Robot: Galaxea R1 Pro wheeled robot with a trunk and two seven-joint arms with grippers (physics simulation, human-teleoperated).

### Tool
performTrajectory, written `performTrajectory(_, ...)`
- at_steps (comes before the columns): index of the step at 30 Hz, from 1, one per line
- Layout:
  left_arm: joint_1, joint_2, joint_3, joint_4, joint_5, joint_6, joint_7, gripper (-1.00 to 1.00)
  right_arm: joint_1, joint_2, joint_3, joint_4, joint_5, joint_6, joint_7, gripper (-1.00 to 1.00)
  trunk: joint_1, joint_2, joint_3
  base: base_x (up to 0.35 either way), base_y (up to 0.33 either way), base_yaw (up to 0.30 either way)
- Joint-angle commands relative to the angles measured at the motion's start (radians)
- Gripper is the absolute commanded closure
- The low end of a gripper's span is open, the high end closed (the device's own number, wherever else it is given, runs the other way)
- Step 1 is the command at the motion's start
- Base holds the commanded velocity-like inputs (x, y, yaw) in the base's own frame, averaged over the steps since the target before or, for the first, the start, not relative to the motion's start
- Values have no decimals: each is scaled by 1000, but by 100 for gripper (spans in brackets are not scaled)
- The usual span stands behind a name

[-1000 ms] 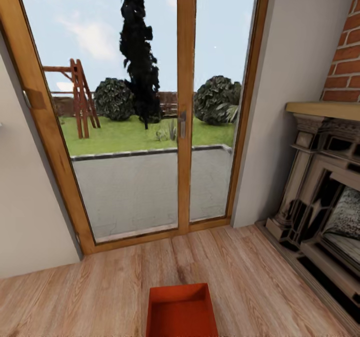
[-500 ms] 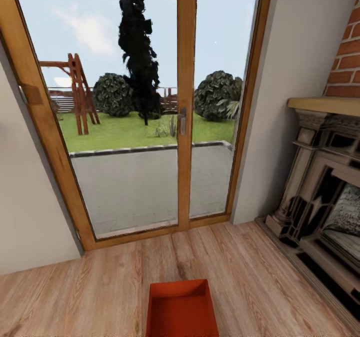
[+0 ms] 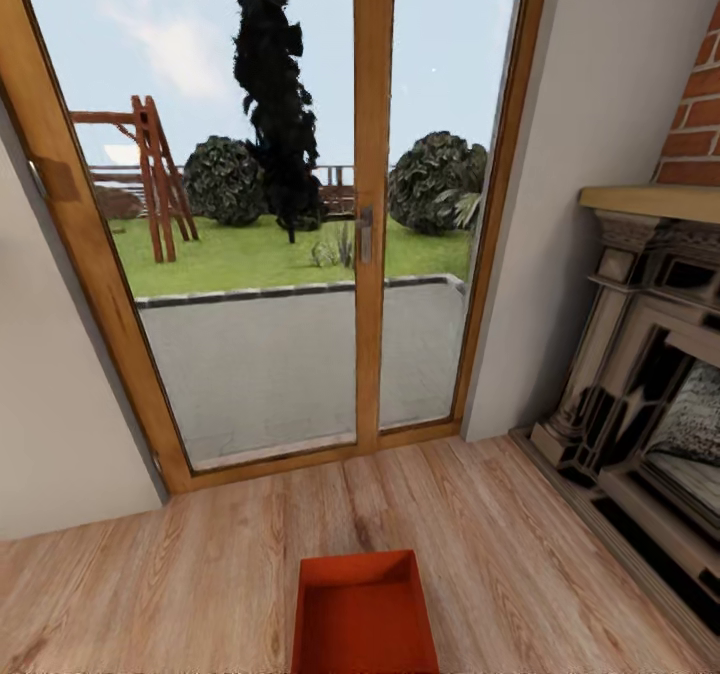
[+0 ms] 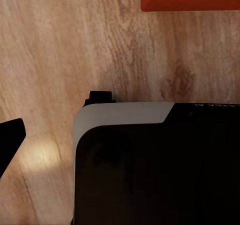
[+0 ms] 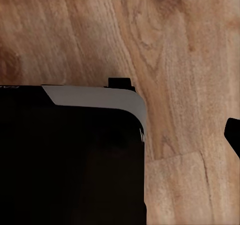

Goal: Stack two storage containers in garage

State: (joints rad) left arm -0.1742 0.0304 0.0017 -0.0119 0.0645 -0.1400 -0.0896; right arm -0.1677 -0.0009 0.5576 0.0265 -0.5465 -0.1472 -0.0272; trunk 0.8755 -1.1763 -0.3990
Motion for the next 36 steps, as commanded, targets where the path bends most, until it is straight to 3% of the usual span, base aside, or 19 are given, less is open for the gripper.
performTrajectory(1, -1, 0, 0, 1, 7, -3, -5, -100, -1, 1, 8, 3, -7, -5, 0, -100, 0, -1, -3, 0, 0, 0)
performTrajectory(36, -1, 0, 0, 1, 8, -3, -5, -100, -1, 0, 8, 3, -7, -5, 0, -100, 0, -1, -58, 0, 0, 0)
